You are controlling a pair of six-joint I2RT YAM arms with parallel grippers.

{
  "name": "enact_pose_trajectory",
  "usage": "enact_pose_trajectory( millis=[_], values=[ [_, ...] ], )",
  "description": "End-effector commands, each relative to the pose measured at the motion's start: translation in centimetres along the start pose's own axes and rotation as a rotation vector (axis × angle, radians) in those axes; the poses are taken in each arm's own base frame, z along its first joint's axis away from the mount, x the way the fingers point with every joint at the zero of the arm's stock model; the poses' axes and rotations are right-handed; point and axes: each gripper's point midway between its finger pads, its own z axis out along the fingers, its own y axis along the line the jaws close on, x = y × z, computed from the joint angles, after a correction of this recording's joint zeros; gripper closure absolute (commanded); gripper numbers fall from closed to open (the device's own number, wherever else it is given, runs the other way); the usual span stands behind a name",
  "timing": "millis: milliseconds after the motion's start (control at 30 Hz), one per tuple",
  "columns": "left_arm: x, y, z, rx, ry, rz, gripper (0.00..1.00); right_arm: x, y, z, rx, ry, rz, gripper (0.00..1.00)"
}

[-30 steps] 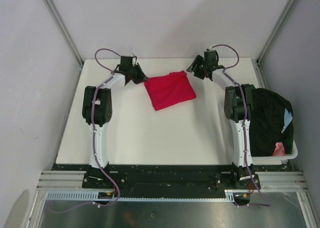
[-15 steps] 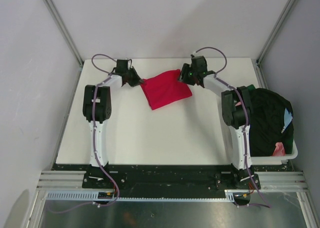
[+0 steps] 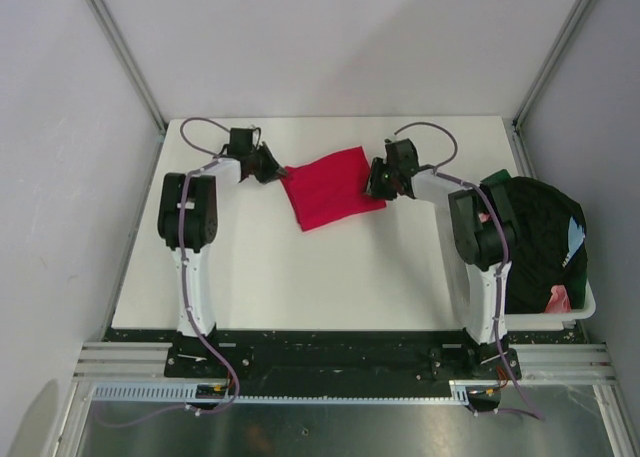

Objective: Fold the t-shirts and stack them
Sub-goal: Fold the long partially folded tshirt into a neat square

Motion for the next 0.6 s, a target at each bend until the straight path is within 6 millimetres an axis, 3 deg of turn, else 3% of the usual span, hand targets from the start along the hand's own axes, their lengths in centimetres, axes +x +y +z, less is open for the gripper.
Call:
enact_pose_trajectory(
  millis=[0,200,333,433,567],
  values=[
    [1.4,0.2,-3.8,-0.041,0.005,0.024,1.0,7.8,-2.2,-2.7,0.107,0.16,0.011,0.6],
    [5.6,0.0,-7.9,-0.061,0.034,0.058,1.0,14.7,-0.7,-7.7,0.113,0.205,-0.001,0.6],
    [7.9,-0.2,-10.8,-0.068,0.031,0.076,0.94,18.2,-0.3,-10.9,0.14,0.231,-0.014,0.6],
    [8.0,-0.4,-12.3,-0.076,-0.003,0.092,0.9,18.7,0.0,-12.6,0.148,0.212,-0.024,0.59],
    [6.9,-1.2,-12.6,-0.067,-0.033,0.104,0.9,16.0,1.0,-13.6,0.104,0.133,-0.02,0.57]
  ],
)
